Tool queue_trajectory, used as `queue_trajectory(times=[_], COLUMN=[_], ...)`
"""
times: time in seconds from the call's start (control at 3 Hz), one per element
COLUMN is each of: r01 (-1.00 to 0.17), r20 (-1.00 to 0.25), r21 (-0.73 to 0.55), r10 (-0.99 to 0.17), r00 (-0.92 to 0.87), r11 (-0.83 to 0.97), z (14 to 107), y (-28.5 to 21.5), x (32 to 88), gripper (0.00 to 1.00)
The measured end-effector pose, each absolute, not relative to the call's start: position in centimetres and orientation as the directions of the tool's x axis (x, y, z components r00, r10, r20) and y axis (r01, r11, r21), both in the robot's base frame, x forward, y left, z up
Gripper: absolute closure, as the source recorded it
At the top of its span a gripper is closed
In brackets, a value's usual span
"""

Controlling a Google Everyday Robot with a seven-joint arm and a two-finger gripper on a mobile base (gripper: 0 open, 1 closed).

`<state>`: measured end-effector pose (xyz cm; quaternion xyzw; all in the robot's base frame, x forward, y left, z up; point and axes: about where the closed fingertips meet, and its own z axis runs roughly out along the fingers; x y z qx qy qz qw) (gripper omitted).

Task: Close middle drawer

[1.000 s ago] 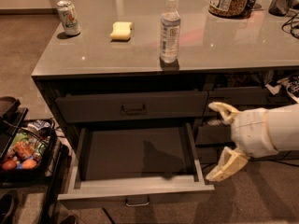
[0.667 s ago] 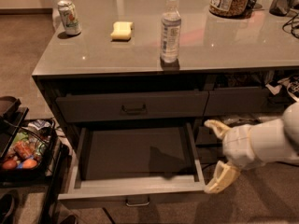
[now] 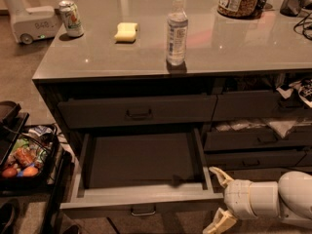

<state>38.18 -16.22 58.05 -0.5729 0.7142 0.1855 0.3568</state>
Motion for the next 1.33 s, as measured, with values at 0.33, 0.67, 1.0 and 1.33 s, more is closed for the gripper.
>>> queue_trajectory(times=[0.33,0.67,1.0,1.33], r01=[-0.951,-0.96,-0.975,-0.978], r20=[-0.722,-0.74,-0.773,-0.786], r21=[-0.144,-0.144,-0.115,-0.094], r10=[-0.686,-0.67,-0.633,-0.617], r00=[-0.089,-0.055,-0.031,-0.043], r11=[0.275,0.239,0.189,0.187], z=[58.0,56.5,52.2,51.2], y=[-16.2,-15.5,-13.7,-13.1], x=[38.2,39.0,40.4,40.2], gripper=[0.0,0.0,0.0,0.0])
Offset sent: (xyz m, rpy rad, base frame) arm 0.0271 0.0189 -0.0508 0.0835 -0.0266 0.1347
